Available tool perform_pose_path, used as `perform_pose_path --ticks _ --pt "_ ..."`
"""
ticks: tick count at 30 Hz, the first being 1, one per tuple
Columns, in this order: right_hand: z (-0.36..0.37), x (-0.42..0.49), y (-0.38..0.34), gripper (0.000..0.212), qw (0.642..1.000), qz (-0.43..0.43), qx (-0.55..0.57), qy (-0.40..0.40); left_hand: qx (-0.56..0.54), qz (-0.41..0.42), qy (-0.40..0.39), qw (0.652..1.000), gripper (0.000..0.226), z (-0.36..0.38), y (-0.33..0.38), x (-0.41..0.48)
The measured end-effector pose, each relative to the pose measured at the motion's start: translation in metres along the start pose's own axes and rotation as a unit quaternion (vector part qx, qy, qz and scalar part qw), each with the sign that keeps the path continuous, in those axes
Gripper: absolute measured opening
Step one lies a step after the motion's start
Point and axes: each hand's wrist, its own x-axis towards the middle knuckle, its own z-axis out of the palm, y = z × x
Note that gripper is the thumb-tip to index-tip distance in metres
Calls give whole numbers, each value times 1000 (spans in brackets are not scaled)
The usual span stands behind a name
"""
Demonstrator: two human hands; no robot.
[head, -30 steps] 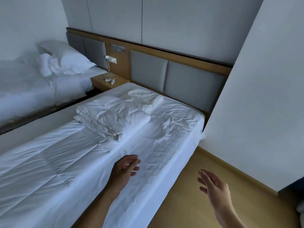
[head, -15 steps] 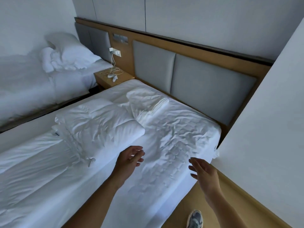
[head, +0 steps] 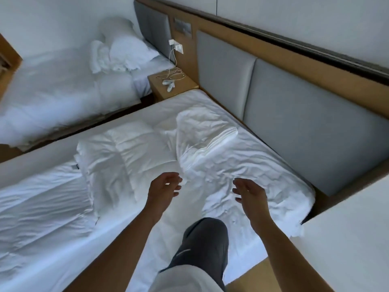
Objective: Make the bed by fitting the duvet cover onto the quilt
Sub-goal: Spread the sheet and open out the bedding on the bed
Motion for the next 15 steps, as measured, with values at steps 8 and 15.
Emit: perform_pose_path --ticks 8,15 --pt "-18 125 -20 10 998 -10 -60 32 96 -50 10 994 34 33 -29 159" --pt "103 282 -15 9 994 47 -95 -5 168 -81 24 982 60 47 -68 353"
